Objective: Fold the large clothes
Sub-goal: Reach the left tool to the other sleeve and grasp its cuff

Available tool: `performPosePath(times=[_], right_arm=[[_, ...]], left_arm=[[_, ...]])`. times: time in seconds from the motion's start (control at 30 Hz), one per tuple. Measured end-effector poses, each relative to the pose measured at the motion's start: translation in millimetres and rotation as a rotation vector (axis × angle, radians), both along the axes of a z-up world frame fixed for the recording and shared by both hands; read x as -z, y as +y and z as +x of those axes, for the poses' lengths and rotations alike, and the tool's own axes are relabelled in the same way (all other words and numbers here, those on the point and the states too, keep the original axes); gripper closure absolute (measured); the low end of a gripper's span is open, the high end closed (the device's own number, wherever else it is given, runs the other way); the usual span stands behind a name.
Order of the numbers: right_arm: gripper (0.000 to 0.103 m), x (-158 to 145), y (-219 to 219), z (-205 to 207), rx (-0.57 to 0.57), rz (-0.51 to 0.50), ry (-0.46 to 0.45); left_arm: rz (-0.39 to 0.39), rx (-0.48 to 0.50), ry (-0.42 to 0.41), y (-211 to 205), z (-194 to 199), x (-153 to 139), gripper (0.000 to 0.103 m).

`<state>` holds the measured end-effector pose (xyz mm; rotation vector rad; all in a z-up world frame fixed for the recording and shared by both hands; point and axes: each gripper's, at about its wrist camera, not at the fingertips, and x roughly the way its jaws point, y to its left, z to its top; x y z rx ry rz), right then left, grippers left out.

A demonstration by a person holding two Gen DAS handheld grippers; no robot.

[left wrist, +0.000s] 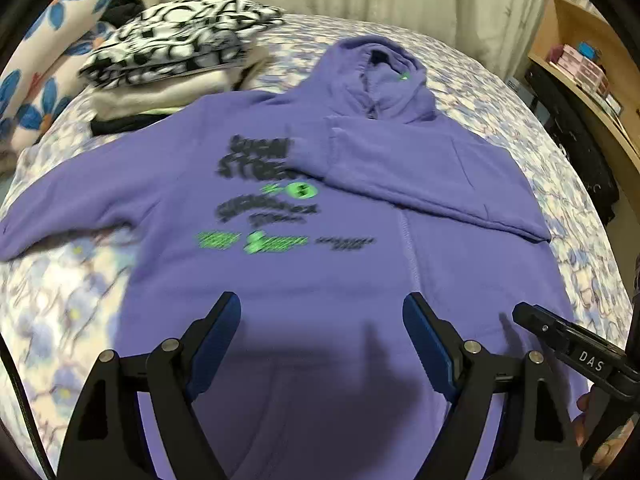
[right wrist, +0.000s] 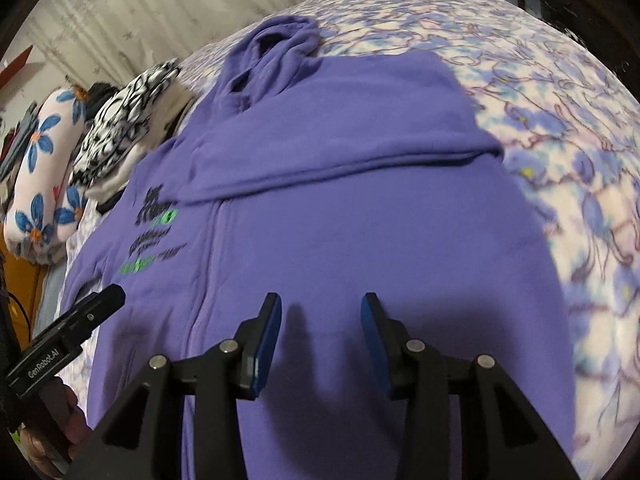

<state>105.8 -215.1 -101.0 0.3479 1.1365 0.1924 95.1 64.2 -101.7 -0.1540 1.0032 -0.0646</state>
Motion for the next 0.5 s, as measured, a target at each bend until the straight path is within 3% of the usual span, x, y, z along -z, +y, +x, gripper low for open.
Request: performPosePath(times=[0.5], right_arm=[[0.061, -36.5, 116.8, -28.0, -0.199, -0.043, -0.089]], left_arm=[[-0.027, -0.204, -0.048, 127.1, -64.8, -15.2, 0.021]])
